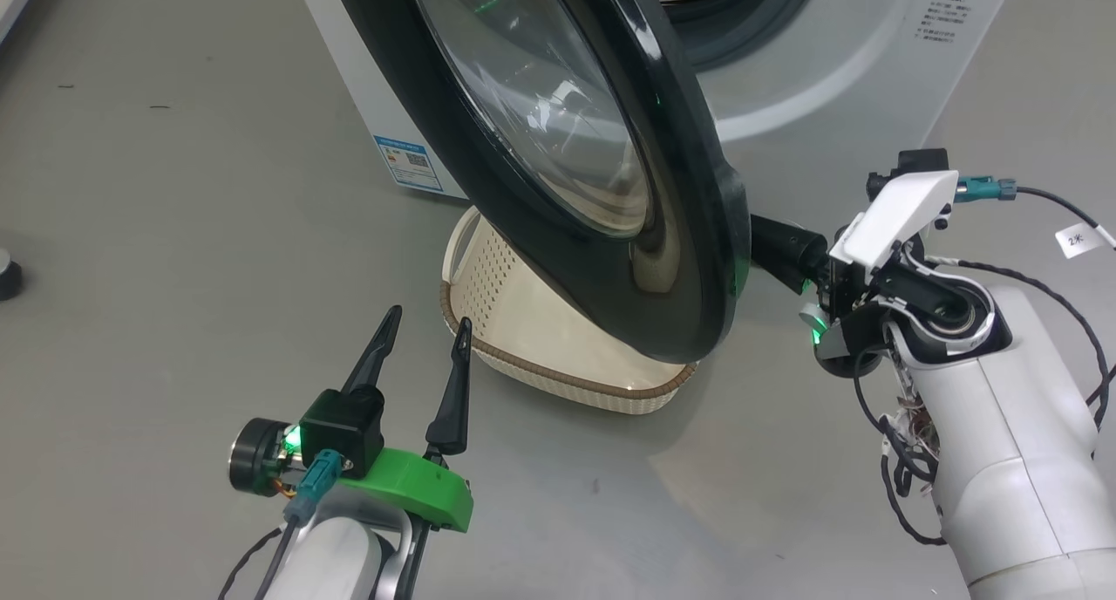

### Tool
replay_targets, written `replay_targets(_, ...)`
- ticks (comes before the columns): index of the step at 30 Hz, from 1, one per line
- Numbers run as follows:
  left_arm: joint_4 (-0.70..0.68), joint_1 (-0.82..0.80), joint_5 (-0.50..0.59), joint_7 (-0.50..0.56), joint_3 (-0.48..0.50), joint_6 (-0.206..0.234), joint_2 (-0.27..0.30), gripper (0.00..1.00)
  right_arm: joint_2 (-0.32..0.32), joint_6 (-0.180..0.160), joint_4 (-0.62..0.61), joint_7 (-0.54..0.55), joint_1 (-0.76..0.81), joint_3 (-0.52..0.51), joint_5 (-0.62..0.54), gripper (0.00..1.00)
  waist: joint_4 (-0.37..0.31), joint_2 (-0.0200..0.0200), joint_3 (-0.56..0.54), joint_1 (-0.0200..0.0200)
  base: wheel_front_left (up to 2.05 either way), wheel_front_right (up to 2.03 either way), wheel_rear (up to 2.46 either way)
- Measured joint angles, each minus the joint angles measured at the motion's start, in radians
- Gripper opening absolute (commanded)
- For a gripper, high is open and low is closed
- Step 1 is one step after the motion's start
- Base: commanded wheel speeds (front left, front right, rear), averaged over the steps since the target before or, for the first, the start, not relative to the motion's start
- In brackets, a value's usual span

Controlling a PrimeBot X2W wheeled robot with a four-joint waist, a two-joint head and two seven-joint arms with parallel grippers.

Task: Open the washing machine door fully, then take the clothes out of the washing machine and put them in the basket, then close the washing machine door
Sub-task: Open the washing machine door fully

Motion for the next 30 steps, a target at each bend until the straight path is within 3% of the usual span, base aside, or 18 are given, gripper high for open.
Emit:
replay_targets(5, 0.005, 0.026, 0.000, 0.000, 0.007, 0.000, 0.001, 1.00, 0.000, 0.000, -0.036, -0.031, 0.066, 0.037, 0.021, 0.00, 0.020, 0.0000, -0.025, 0.0000, 0.00, 0.00, 0.00)
replay_targets(16, 0.008, 0.046, 0.000, 0.000, 0.025, 0.000, 0.001, 1.00, -0.001, 0.000, -0.117, -0.091, 0.163, 0.189, 0.193, 0.00, 0.055, 0.0000, -0.052, 0.0000, 0.00, 0.00, 0.00)
replay_targets(30, 0.007, 0.057, 0.000, 0.000, 0.031, 0.000, 0.002, 1.00, -0.001, 0.000, -0.182, -0.194, 0.202, 0.336, 0.225, 0.00, 0.075, 0.0000, -0.061, 0.0000, 0.00, 0.00, 0.00)
